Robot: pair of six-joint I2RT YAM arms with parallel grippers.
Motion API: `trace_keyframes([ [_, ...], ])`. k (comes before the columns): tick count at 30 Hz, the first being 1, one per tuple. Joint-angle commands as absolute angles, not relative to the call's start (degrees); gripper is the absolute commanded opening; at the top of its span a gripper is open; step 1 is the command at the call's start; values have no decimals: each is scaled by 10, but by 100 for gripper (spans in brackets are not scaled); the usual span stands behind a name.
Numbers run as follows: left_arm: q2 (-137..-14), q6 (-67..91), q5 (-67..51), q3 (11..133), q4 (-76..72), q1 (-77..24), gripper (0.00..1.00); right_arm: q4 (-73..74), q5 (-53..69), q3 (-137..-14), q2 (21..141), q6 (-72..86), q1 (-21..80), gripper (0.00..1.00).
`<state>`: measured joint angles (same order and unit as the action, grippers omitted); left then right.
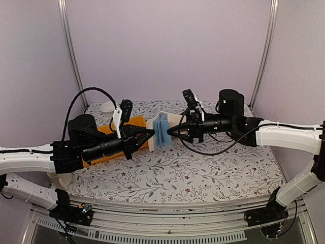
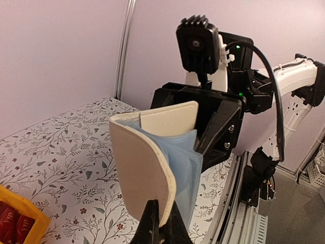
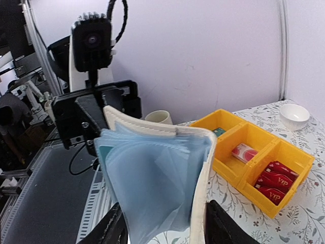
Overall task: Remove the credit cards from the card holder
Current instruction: Flip the card slot from the card holder.
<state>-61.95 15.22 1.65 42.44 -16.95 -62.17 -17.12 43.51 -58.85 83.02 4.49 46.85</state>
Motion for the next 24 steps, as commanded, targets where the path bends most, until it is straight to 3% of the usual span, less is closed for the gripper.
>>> trace_keyframes([
  [1, -625, 163, -13, 419, -220, -617, 0, -170, 309, -596, 836, 77, 471, 54],
  [5, -633, 165, -15, 419, -226, -617, 0, -172, 317, -601, 843, 84, 479, 54],
  [9, -632, 161, -11, 420, -227, -617, 0, -175, 324, -598, 840, 79, 483, 38],
  [11, -628, 159, -3, 416, -228, -616, 0, -180, 348, -595, 835, 75, 484, 36],
  [19, -616, 160, 16, 408, -223, -615, 0, -190, 493, -583, 822, 56, 483, 65],
  [24, -616, 162, 20, 409, -221, -614, 0, -191, 433, -583, 820, 65, 489, 66],
])
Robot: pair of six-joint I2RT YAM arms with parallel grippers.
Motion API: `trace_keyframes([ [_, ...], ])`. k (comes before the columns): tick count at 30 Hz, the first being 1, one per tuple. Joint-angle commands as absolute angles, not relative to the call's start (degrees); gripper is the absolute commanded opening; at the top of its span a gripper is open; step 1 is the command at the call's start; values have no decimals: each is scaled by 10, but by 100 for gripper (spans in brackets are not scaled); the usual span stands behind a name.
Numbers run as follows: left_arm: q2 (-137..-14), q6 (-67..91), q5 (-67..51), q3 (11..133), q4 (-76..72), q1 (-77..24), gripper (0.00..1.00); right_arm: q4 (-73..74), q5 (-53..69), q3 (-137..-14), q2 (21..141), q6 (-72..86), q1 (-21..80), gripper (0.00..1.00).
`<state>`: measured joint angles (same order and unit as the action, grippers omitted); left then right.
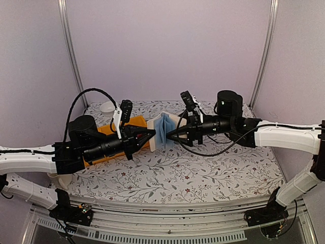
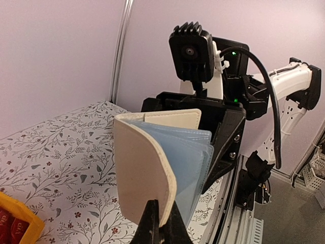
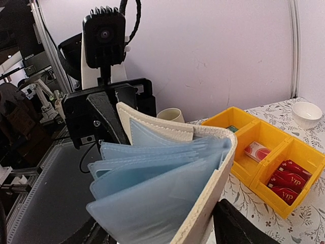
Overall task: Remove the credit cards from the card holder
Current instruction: Flip the card slot from the card holder.
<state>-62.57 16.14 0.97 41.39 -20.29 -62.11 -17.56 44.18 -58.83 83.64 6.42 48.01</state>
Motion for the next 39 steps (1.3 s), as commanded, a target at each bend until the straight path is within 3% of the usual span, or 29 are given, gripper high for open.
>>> trace_keyframes([
  [1, -616, 162, 19, 409, -222, -614, 0, -192, 423, -583, 821, 67, 489, 65],
  [3, -616, 163, 17, 410, -222, -614, 0, -196, 403, -583, 821, 74, 489, 61],
  [6, -615, 163, 15, 409, -222, -614, 0, -199, 376, -583, 819, 79, 489, 45],
  [13, -615, 165, 10, 407, -230, -614, 0, -191, 297, -578, 811, 91, 489, 29],
  [18, -615, 166, 17, 407, -228, -614, 0, -160, 205, -582, 812, 106, 489, 52],
  [22, -613, 167, 31, 407, -223, -614, 0, -177, 323, -584, 820, 96, 499, 71],
  [25, -613, 170, 40, 406, -221, -614, 0, -190, 373, -581, 822, 78, 516, 78],
  [29, -615, 174, 45, 408, -217, -613, 0, -194, 345, -581, 821, 72, 523, 78],
  [35, -614, 172, 40, 408, -216, -613, 0, -236, 281, -561, 809, 101, 523, 64],
  [39, -610, 169, 39, 406, -216, -613, 0, -246, 317, -555, 805, 96, 522, 66],
])
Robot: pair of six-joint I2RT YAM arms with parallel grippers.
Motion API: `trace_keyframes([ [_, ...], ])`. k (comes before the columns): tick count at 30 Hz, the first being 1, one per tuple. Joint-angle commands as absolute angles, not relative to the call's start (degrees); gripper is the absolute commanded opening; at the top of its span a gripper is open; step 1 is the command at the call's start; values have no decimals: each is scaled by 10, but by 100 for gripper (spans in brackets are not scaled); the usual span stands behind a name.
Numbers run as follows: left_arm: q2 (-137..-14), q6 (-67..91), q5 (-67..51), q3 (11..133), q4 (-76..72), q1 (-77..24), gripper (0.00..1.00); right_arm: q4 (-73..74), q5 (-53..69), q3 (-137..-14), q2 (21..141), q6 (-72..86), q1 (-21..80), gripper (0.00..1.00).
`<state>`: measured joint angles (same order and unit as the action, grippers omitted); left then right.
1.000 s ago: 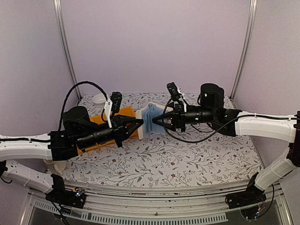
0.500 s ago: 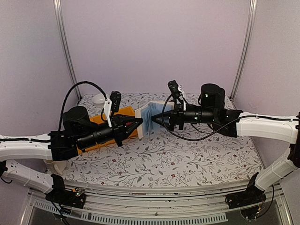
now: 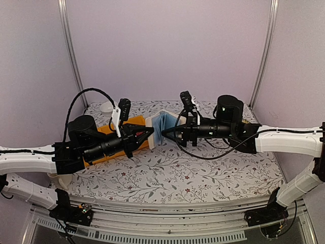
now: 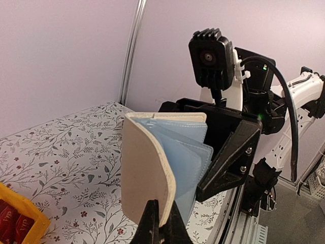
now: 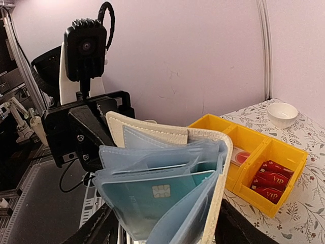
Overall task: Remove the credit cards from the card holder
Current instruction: Flip the card slot from the card holder.
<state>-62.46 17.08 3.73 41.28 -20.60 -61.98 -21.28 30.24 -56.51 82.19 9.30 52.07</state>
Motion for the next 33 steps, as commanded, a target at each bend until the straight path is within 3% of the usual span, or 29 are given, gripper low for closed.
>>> trace_keyframes([
  [1, -609, 168, 39, 406, -217, -613, 0, -245, 330, -555, 805, 92, 523, 66],
  [5, -604, 166, 38, 402, -222, -613, 0, -244, 355, -551, 799, 83, 523, 55],
  [10, -598, 165, 38, 397, -226, -613, 0, -250, 388, -542, 786, 79, 514, 48],
  [16, -596, 164, 39, 394, -226, -613, 0, -256, 453, -540, 778, 78, 503, 30],
  [22, -592, 163, 41, 390, -226, -611, 0, -250, 502, -548, 776, 76, 502, 25],
  [26, -592, 165, 34, 392, -228, -611, 0, -248, 487, -553, 775, 78, 502, 8],
  [30, -588, 168, 33, 385, -235, -610, 0, -247, 466, -549, 769, 78, 499, 9],
  [33, -578, 170, 25, 378, -248, -609, 0, -242, 430, -542, 765, 83, 493, 32],
])
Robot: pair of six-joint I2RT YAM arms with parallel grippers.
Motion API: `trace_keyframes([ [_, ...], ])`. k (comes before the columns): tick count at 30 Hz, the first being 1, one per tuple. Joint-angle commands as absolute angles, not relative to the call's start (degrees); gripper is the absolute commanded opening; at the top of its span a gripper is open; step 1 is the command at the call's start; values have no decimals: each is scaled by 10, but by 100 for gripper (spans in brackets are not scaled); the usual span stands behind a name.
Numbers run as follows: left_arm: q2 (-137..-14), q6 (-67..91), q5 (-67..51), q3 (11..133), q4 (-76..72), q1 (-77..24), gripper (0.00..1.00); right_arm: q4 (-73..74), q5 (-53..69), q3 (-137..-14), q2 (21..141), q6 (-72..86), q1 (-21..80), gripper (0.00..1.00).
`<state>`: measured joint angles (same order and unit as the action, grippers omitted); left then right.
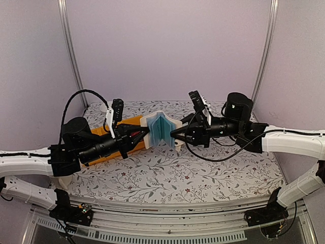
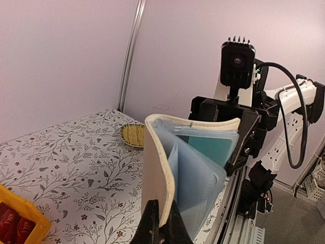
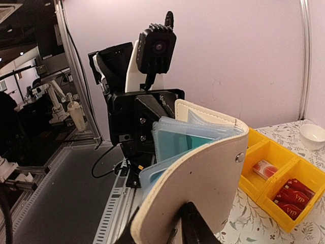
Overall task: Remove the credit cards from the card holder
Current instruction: Flip the card slot from the card holder.
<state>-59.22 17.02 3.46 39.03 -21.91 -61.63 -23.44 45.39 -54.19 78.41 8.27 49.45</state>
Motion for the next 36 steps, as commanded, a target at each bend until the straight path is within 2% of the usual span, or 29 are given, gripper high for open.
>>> trace_keyframes([
  [1, -578, 171, 23, 380, -246, -609, 0, -236, 399, -541, 765, 88, 491, 35],
  [5, -592, 180, 5, 382, -252, -609, 0, -215, 345, -561, 788, 100, 490, 40],
  [12, -596, 183, 2, 378, -269, -609, 0, -207, 314, -570, 800, 110, 502, 40],
  [16, -594, 182, 1, 376, -271, -609, 0, -205, 303, -568, 795, 103, 510, 29],
  [17, -593, 182, 0, 375, -273, -609, 0, -202, 286, -567, 793, 102, 511, 29],
  [18, -593, 183, 0, 374, -274, -609, 0, -201, 257, -565, 790, 102, 513, 33],
  [20, -593, 182, 2, 375, -274, -609, 0, -204, 224, -557, 785, 104, 513, 52],
  [25, -595, 182, 18, 378, -264, -608, 0, -209, 334, -567, 798, 96, 517, 68],
  [27, -595, 183, 22, 378, -263, -608, 0, -211, 358, -572, 804, 95, 523, 69],
  [31, -594, 183, 28, 378, -260, -609, 0, -204, 296, -577, 804, 82, 538, 75],
  [36, -591, 185, 36, 378, -254, -608, 0, -206, 212, -571, 792, 89, 546, 74],
])
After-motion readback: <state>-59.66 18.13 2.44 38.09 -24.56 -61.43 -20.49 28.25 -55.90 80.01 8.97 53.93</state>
